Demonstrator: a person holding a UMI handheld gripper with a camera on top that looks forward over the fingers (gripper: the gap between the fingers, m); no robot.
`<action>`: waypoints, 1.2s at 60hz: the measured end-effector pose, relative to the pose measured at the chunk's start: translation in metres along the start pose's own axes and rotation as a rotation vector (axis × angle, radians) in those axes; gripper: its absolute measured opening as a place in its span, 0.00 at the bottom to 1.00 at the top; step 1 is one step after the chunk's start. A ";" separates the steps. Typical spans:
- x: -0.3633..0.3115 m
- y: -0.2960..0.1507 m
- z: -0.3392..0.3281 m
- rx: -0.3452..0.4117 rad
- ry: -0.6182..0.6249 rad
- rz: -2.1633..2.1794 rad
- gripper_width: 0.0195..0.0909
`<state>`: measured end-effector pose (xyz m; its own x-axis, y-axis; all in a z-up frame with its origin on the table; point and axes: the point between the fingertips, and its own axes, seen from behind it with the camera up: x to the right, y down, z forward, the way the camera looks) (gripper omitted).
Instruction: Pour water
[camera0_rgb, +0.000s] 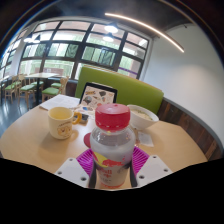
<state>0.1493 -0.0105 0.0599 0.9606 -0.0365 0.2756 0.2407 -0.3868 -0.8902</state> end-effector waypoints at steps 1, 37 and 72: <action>-0.001 -0.005 0.001 0.004 0.013 -0.017 0.38; -0.037 -0.185 0.071 0.048 0.587 -1.828 0.38; -0.024 -0.199 0.065 0.155 0.557 -1.357 0.38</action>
<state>0.0875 0.1274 0.2069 -0.1743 -0.0906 0.9805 0.9393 -0.3143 0.1379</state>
